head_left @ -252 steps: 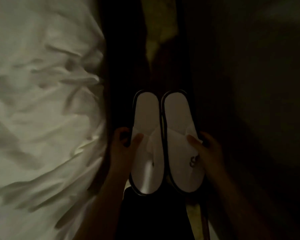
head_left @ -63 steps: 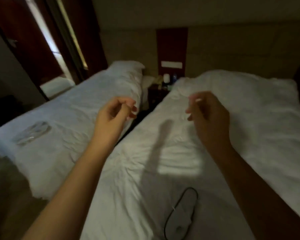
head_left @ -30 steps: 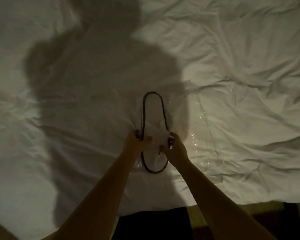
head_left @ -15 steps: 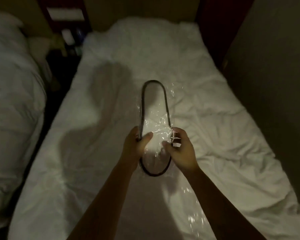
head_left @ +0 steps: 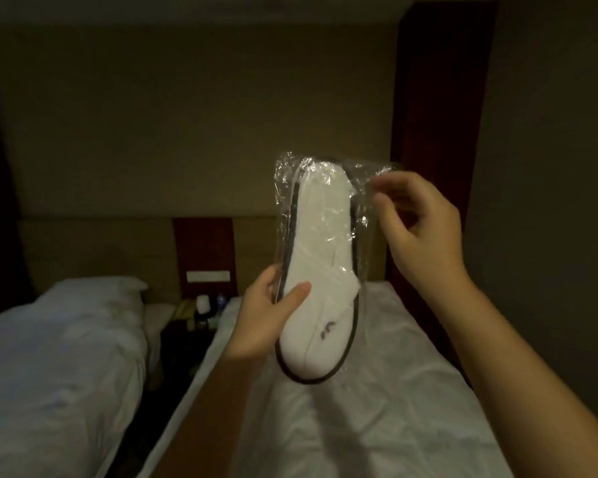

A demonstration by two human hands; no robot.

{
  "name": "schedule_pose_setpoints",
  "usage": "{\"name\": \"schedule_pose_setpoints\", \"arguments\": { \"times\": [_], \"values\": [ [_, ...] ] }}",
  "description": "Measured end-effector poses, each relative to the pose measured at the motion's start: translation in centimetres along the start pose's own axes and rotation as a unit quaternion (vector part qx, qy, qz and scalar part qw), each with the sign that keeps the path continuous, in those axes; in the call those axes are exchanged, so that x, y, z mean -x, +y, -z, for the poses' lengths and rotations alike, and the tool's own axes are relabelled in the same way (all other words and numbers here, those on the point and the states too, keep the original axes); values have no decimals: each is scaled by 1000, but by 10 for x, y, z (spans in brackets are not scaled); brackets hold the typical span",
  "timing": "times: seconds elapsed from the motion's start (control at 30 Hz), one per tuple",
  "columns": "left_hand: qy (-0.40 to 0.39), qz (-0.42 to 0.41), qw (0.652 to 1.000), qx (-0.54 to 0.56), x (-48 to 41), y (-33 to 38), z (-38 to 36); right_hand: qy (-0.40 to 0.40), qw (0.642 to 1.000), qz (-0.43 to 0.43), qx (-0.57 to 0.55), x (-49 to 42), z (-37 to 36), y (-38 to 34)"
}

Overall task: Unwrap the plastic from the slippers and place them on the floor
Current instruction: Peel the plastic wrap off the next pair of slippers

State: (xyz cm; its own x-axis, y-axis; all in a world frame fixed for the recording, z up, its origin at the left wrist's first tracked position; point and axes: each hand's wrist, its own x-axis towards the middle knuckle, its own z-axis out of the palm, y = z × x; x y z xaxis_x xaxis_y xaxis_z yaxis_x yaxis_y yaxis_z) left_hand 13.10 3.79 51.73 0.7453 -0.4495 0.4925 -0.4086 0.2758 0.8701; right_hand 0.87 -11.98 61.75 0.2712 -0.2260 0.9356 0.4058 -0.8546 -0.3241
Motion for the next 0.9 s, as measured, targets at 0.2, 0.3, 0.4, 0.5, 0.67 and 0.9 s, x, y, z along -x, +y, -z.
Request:
{"name": "schedule_pose_setpoints", "arguments": {
  "times": [0.2, 0.3, 0.4, 0.5, 0.67, 0.9],
  "values": [
    [5, -27, 1000, 11, 21, 28, 18, -46, 985, 105, 131, -29, 5, -40],
    [4, -28, 1000, 6, 26, 31, 24, -53, 966, 145, 209, -30, 4, -40],
    [-10, -23, 1000, -1, 29, 31, 24, -58, 953, 156, 255, -33, 1, -37],
    [-20, -15, 1000, -10, 32, 29, 21, -32, 952, 171, 254, -37, 4, -35],
    [-39, -2, 999, -8, 35, 18, 17, 10, 974, 95, 207, -53, 9, -34],
    [-41, -8, 999, -6, 35, 12, 11, -76, 957, 99, 262, -62, 18, -29]
  ]
}}
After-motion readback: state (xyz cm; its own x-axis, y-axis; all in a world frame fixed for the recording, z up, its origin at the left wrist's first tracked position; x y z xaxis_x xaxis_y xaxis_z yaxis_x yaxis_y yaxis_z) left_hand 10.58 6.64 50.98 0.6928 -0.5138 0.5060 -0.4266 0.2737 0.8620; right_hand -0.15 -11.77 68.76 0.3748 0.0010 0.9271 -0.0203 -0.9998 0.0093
